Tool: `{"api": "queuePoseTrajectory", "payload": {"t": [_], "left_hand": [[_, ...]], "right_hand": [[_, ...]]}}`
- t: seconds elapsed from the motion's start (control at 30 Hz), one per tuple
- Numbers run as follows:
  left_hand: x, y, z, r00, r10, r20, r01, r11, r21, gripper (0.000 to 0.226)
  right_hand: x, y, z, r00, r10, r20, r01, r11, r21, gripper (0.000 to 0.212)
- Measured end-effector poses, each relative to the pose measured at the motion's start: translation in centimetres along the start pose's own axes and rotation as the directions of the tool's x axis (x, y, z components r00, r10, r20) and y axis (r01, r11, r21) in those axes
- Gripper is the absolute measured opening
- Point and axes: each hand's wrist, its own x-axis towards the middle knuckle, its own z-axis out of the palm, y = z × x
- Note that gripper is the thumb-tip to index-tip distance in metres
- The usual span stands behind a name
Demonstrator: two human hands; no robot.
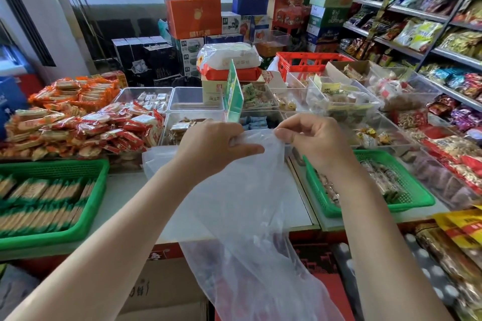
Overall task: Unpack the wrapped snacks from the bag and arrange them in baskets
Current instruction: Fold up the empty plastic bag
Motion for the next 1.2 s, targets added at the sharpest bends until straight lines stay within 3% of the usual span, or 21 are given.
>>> {"api": "queuePoseTrajectory", "payload": {"t": [0.13,0.2,0.3,0.37,0.47,0.6,0.8,0.93,1.07,1.2], "left_hand": [[0.3,0.0,0.3,0.995,-0.058,0.075,0.047,0.989,0.14,0.053],[0.4,0.0,0.4,0.995,-0.072,0.072,0.064,0.993,0.097,0.044],[0.2,0.2,0.1,0.995,-0.092,0.042,0.099,0.976,-0.192,0.047],[0.0,0.4,0.0,0.999,-0.048,-0.022,0.036,0.923,-0.383,0.048],[-0.1,0.6,-0.2,0.997,0.036,-0.068,-0.062,0.898,-0.435,0.044],[0.0,0.4,-0.3,0.997,0.032,-0.076,-0.064,0.885,-0.461,0.03],[0.0,0.2,-0.2,0.991,-0.027,-0.132,-0.04,0.877,-0.479,0.032],[0.1,-0.3,-0.2,0.981,-0.059,-0.187,-0.036,0.884,-0.467,0.03],[-0.2,-0.9,0.0,0.973,-0.082,-0.216,-0.022,0.898,-0.44,0.027],[-0.4,-0.8,0.6,0.983,-0.084,-0.162,0.001,0.889,-0.458,0.023]], "right_hand": [[0.2,-0.8,0.0,0.992,-0.122,-0.046,0.108,0.967,-0.232,0.009],[0.3,-1.4,0.2,0.976,-0.205,-0.074,0.176,0.94,-0.292,0.009],[0.3,-1.2,0.8,0.973,-0.185,-0.136,0.171,0.979,-0.112,0.01],[0.2,-1.1,1.3,0.975,-0.124,-0.185,0.133,0.99,0.036,0.009],[0.2,-1.0,1.8,0.974,-0.045,-0.223,0.086,0.98,0.181,0.006],[0.3,-0.3,1.4,0.998,0.047,0.036,-0.052,0.988,0.147,0.028],[0.4,0.7,2.3,0.997,-0.022,-0.074,0.028,0.995,0.092,0.017],[0.3,1.5,2.4,0.998,0.027,0.064,-0.032,0.996,0.08,0.025],[0.6,2.8,1.4,0.996,0.058,0.069,-0.061,0.998,0.031,0.019],[0.5,2.1,1.7,0.992,0.055,0.115,-0.074,0.983,0.171,0.022]]}}
